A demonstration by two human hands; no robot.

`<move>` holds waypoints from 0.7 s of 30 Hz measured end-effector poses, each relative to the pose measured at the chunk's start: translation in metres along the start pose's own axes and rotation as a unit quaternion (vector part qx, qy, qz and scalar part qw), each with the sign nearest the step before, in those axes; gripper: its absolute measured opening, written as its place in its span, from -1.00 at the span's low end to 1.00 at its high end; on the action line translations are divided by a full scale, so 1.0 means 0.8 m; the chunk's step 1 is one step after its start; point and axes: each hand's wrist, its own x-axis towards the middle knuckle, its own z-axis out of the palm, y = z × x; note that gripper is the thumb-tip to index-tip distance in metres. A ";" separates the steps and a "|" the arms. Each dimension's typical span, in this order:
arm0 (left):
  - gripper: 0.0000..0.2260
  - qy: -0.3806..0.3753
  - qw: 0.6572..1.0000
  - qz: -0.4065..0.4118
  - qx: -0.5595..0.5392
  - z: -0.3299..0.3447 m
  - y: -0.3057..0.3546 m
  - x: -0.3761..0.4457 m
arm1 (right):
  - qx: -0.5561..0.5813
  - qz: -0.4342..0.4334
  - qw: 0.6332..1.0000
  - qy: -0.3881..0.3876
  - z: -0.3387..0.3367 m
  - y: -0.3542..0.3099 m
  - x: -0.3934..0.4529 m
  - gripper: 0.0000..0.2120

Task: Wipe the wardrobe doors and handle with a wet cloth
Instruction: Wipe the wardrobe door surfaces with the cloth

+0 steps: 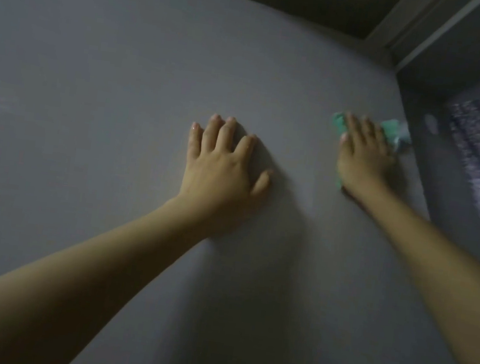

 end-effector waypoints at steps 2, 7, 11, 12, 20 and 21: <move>-0.35 0.006 1.000 0.000 0.005 0.003 0.001 0.000 | 0.017 -0.137 0.990 0.021 0.001 0.001 -0.060 -0.47; -0.31 0.016 1.000 -0.007 0.001 0.005 0.002 -0.002 | -0.020 -0.063 0.998 0.006 -0.005 0.061 -0.006 -0.49; -0.29 0.008 1.000 -0.003 -0.014 0.003 0.004 -0.002 | -0.005 0.089 0.996 -0.026 -0.004 0.067 0.019 -0.53; -0.29 0.009 1.000 -0.003 -0.014 0.004 0.003 -0.002 | -0.013 0.061 0.998 -0.013 -0.003 0.060 0.003 -0.51; -0.35 0.020 0.997 -0.020 -0.070 -0.001 0.005 -0.016 | -0.047 -0.206 0.977 -0.015 -0.026 0.053 -0.128 -0.49; -0.36 0.015 0.997 -0.023 -0.076 -0.001 0.007 -0.024 | -0.054 -0.160 0.985 -0.020 -0.025 0.055 -0.107 -0.46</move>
